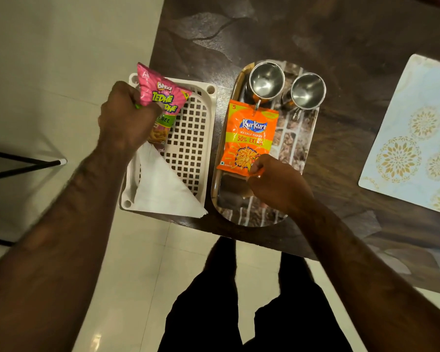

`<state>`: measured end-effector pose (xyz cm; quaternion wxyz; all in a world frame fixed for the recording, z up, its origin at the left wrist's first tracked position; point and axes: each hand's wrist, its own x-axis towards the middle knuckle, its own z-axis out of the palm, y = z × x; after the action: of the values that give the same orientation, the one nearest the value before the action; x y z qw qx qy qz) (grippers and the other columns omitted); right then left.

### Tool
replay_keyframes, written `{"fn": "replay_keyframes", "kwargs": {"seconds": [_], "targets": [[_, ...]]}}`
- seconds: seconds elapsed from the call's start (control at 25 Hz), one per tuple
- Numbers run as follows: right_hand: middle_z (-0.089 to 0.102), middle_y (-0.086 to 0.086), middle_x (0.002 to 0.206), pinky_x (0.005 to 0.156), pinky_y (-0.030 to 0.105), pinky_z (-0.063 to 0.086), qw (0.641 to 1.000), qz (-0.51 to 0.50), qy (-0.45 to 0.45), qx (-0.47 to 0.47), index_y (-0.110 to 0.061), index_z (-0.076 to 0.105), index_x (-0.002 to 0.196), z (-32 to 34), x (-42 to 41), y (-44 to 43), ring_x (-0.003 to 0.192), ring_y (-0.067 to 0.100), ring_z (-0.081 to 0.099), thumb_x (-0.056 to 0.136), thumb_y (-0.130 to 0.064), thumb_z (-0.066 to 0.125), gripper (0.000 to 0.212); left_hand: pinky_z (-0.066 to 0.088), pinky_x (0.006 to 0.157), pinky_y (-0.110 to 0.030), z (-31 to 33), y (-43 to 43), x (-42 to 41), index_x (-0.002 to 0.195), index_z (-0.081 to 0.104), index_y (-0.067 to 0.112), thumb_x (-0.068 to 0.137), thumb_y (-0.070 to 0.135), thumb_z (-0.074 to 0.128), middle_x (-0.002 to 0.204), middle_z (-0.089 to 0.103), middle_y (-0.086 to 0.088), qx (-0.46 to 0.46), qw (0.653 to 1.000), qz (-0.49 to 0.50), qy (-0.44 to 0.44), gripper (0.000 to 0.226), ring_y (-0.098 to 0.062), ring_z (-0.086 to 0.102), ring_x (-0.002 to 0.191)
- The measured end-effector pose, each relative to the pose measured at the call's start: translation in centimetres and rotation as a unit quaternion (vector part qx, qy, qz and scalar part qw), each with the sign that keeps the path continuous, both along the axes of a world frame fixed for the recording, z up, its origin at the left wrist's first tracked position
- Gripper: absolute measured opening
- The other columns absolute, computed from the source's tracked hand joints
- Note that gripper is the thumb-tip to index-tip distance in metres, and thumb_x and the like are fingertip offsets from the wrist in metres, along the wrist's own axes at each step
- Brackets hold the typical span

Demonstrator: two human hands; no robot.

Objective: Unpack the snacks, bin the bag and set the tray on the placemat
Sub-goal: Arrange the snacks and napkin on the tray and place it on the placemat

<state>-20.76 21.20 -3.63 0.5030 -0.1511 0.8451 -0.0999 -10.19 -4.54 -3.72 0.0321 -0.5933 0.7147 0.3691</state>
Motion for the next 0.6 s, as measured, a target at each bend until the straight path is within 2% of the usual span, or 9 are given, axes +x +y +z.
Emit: {"fn": "replay_keyframes", "kwargs": {"seconds": [0.08,0.16,0.24,0.32,0.4,0.52,0.6], "targets": [[0.076,-0.005,0.096,0.085,0.043,0.062,1.000,-0.018,0.000,-0.021,-0.032,0.060,0.100,0.3,-0.4,-0.1,0.084,0.026,0.075,0.086,-0.035,0.059,0.015,0.056,0.090,-0.048,0.3,0.1,-0.1,0.095,0.049,0.021,0.071,0.042,0.071,0.098,0.065,-0.001,-0.001,0.999,0.001,0.039,0.040,-0.028,0.067,0.097],[0.077,-0.003,0.086,0.074,0.043,0.065,0.997,-0.048,-0.012,-0.055,-0.030,0.062,0.096,0.8,-0.9,-0.3,0.071,0.025,0.077,0.087,-0.032,0.060,0.010,0.057,0.087,-0.051,1.0,-0.1,-0.3,0.092,0.047,0.021,0.069,0.044,0.072,0.098,0.067,-0.002,-0.009,0.997,0.002,0.074,0.041,-0.026,0.069,0.095],[0.075,0.000,0.077,0.057,0.034,0.061,0.987,-0.111,-0.050,-0.101,-0.026,0.066,0.093,1.2,-1.6,-0.5,0.058,0.021,0.075,0.095,-0.022,0.062,0.006,0.058,0.084,-0.052,1.9,-0.2,-0.6,0.096,0.052,0.016,0.067,0.045,0.073,0.102,0.071,-0.005,-0.001,0.993,0.008,0.119,0.046,-0.024,0.071,0.094],[0.073,0.007,0.075,0.048,0.026,0.055,0.965,-0.192,-0.101,-0.149,-0.020,0.067,0.094,1.9,-2.2,-0.8,0.051,0.016,0.069,0.101,-0.014,0.063,0.010,0.059,0.085,-0.053,2.8,0.3,-0.9,0.104,0.054,0.010,0.069,0.041,0.074,0.107,0.071,-0.007,0.007,0.989,-0.002,0.146,0.051,-0.025,0.071,0.097],[0.072,0.009,0.082,0.055,0.028,0.055,0.942,-0.245,-0.126,-0.191,-0.019,0.068,0.101,2.4,-2.4,-1.3,0.060,0.015,0.069,0.100,-0.015,0.069,0.004,0.058,0.086,-0.053,3.7,1.2,-1.1,0.100,0.054,0.013,0.072,0.038,0.073,0.105,0.068,-0.007,0.010,0.986,-0.034,0.163,0.042,-0.027,0.070,0.098],[0.071,0.008,0.097,0.069,0.033,0.057,0.913,-0.293,-0.154,-0.239,-0.018,0.065,0.122,2.5,-2.4,-1.8,0.083,0.014,0.070,0.097,-0.022,0.077,0.028,0.057,0.085,-0.056,4.9,2.3,-1.2,0.087,0.045,0.029,0.074,0.034,0.075,0.102,0.065,-0.014,0.025,0.978,-0.075,0.191,0.033,-0.035,0.069,0.098],[0.075,0.004,0.112,0.077,0.035,0.055,0.899,-0.306,-0.169,-0.265,-0.021,0.062,0.132,2.4,-2.4,-1.9,0.096,0.012,0.071,0.091,-0.031,0.082,0.046,0.058,0.087,-0.055,5.4,3.4,-1.5,0.092,0.046,0.027,0.077,0.025,0.078,0.108,0.064,-0.018,0.094,0.961,-0.069,0.252,0.035,-0.040,0.068,0.101]]}}
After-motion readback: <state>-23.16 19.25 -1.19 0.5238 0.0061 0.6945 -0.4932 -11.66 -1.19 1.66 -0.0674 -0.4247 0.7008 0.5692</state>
